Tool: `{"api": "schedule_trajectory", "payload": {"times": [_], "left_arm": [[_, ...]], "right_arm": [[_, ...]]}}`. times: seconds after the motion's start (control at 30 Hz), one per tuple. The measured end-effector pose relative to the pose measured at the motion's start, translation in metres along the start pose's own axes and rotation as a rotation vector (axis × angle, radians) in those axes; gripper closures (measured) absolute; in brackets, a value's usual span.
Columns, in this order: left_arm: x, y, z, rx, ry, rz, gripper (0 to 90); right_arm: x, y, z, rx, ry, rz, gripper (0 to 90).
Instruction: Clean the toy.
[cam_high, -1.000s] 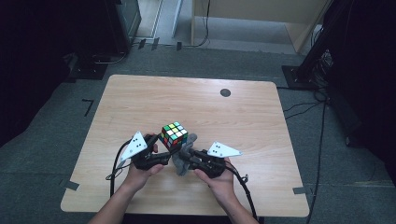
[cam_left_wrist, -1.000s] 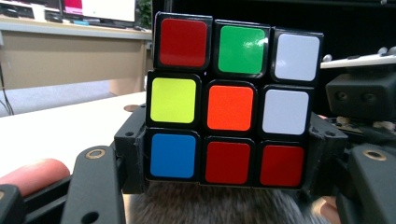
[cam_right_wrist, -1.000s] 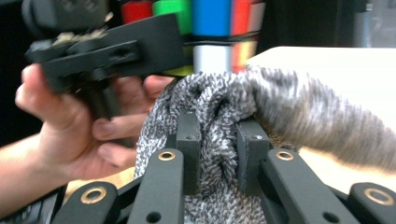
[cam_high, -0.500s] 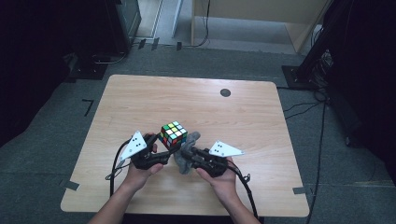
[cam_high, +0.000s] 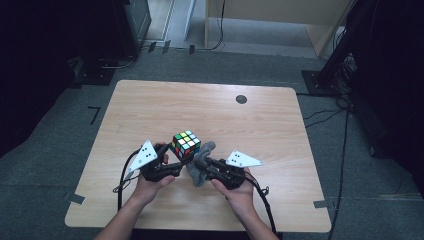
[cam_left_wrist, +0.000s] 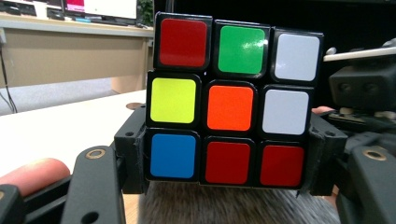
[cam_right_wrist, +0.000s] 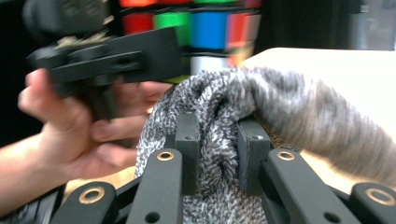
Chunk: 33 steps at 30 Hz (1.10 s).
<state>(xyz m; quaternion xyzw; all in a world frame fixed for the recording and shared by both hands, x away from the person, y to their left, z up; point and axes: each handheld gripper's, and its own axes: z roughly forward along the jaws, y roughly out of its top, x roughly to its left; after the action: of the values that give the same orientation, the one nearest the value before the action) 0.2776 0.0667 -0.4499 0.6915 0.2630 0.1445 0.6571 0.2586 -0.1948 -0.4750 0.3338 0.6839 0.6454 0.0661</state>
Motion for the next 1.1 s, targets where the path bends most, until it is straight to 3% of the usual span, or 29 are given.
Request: {"api": "schedule_trajectory", "payload": {"times": [0.07,0.27,0.37,0.47,0.57,0.77,0.93,1.1], "left_arm": [[-0.001,-0.001,0.002,0.0,-0.003,-0.006,34.0],[-0.005,-0.002,0.005,0.014,-0.011,0.012,34.0],[-0.004,-0.001,0.003,0.006,-0.003,0.005,34.0],[-0.002,0.0,0.001,0.0,0.0,-0.001,34.0],[-0.003,-0.001,0.003,0.007,-0.003,0.0,34.0],[-0.005,-0.002,0.004,0.018,-0.006,0.009,34.0],[0.0,0.0,0.001,0.009,0.008,0.003,34.0],[0.004,-0.001,-0.001,0.02,0.019,0.001,34.0]], "right_arm": [[-0.002,-0.001,0.0,-0.003,-0.001,0.018,75.1],[0.015,-0.005,0.01,0.02,0.072,-0.029,75.0],[0.012,-0.002,0.007,0.017,0.055,-0.036,75.1],[0.001,0.0,0.0,-0.001,0.001,0.01,75.4],[-0.003,-0.001,-0.002,-0.008,-0.01,0.038,75.4],[0.013,-0.004,0.009,0.02,0.068,-0.001,74.9],[0.002,0.002,-0.001,0.011,-0.006,0.002,75.0],[-0.013,0.011,-0.017,-0.009,-0.105,-0.042,74.8]]}}
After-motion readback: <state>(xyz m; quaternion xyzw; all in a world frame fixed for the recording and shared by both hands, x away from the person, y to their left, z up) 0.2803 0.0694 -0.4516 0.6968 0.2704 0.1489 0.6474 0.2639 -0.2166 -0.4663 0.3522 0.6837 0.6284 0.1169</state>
